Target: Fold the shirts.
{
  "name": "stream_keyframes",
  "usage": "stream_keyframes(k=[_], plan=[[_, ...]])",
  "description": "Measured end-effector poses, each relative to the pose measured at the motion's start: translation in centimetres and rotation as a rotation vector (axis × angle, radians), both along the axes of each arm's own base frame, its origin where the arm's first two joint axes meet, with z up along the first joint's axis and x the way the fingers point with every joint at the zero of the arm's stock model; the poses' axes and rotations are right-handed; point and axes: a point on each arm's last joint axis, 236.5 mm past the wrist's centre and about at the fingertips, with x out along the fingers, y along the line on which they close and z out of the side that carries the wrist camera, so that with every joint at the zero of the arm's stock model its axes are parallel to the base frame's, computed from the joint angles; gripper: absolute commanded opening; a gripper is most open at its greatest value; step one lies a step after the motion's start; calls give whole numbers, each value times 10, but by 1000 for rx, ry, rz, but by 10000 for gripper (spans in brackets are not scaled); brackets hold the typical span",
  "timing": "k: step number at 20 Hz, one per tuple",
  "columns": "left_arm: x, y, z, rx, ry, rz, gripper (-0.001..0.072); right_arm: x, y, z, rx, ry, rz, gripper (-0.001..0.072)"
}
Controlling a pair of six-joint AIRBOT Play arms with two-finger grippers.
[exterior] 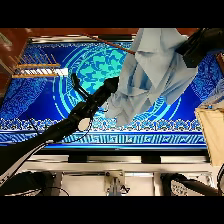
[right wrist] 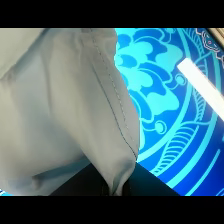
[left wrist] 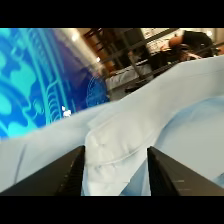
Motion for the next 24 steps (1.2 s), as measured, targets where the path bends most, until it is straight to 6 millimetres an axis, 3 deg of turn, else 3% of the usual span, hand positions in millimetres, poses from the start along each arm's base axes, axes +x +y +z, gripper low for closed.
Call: stream_keyframes(k=[2,8,11,12,14,15,16,20,24], plan=[[-2,-4,2,103,-78,-41,699,0,0,0,-1,0,-1,80],[-12,-20,-31,226,-40,-130,669,0,-1,0,-2,0,-2,80],[-10,-24,-52,205,20,-138,495,0,-1,0,-1,1,-3,80],[-9,-26,-52,186,13,-138,399,0,0,0,-1,1,-3,80],[-7,-30,-40,122,-44,-134,225,0,-1,0,-1,1,-3,80],[-6,-30,-33,84,-73,-130,85,0,-1,0,0,1,-3,80],[-6,-30,-27,46,-94,-127,51,0,-1,0,0,1,-3,80],[-5,-23,4,-103,-192,-115,50,0,-1,-1,1,4,-9,80],[13,25,52,-231,-350,-26,49,-1,-2,-2,-2,11,-12,80]])
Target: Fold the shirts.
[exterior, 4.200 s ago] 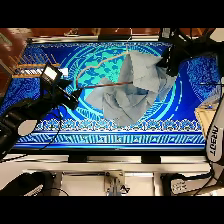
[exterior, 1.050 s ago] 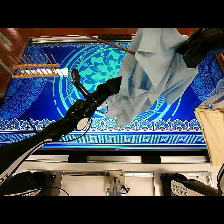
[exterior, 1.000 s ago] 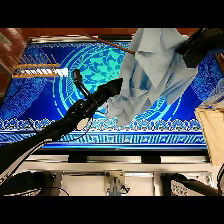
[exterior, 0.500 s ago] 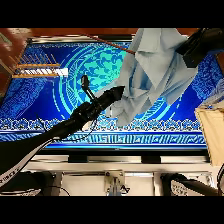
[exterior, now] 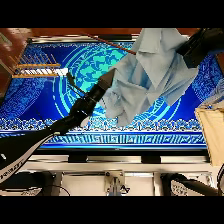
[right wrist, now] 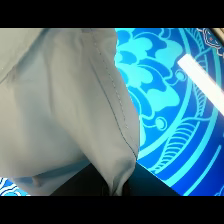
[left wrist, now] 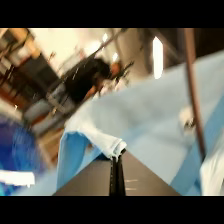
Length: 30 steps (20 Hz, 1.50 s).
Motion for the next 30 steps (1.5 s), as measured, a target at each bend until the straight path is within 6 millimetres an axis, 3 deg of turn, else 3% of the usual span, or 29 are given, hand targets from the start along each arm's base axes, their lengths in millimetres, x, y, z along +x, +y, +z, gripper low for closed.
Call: stream_keyframes(k=[6,12,18,30], plan=[[35,103,50,-97,-111,175,49,-6,20,7,72,3,58,79],[36,162,89,-112,-199,214,49,-5,22,5,80,9,64,80],[26,183,118,-121,-255,228,50,-1,29,-1,96,22,98,79],[49,201,111,-87,-159,272,50,-4,40,-1,72,-9,198,76]])
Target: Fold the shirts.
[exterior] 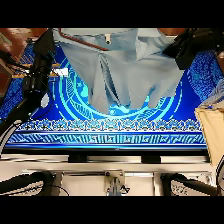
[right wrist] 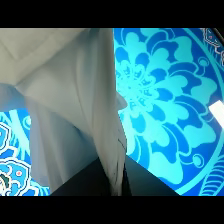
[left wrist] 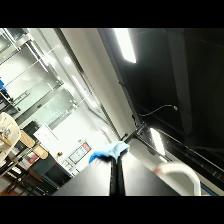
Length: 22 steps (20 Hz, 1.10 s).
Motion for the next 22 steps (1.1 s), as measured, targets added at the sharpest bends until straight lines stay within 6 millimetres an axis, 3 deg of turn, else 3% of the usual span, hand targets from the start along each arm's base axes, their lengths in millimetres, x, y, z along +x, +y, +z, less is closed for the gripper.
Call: stream_keyframes(k=[6,16,19,22], plan=[[1,2,2,-3,2,-10,50,7,-9,-1,-34,-24,-30,75],[-9,-18,3,79,-33,-74,50,27,-31,3,-104,-101,-107,75],[-16,-24,11,79,-71,-97,50,27,-33,1,-121,-104,-100,76],[-25,-35,26,71,-113,-129,50,25,-33,-14,-144,-56,-75,75]])
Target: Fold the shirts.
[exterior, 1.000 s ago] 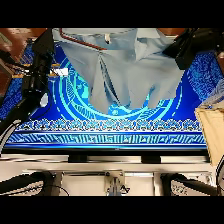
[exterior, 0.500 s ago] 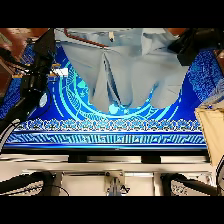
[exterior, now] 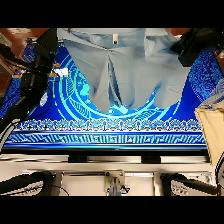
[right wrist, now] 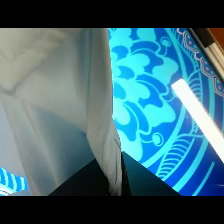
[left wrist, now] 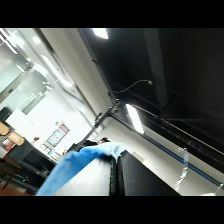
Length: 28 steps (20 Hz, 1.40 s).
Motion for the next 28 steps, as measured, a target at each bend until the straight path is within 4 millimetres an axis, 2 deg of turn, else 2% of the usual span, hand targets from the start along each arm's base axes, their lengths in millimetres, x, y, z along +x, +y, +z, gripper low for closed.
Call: stream_keyframes(k=[3,7,10,13,16,21,28], plan=[[1,-7,10,2,0,-9,50,-1,7,-11,-24,29,23,75],[2,-25,9,25,31,-27,50,1,41,-14,-36,12,76,75],[-6,-51,7,63,31,-72,50,8,66,-21,-38,10,76,76],[-16,-79,-3,142,31,-123,50,16,84,-20,-6,-9,48,76],[-25,-101,-12,200,39,-168,50,27,88,-12,47,-36,-11,76],[-37,-126,-20,244,43,-218,50,35,91,5,114,-83,-65,76],[-39,-129,-21,249,44,-225,50,35,78,68,169,-283,-120,75]])
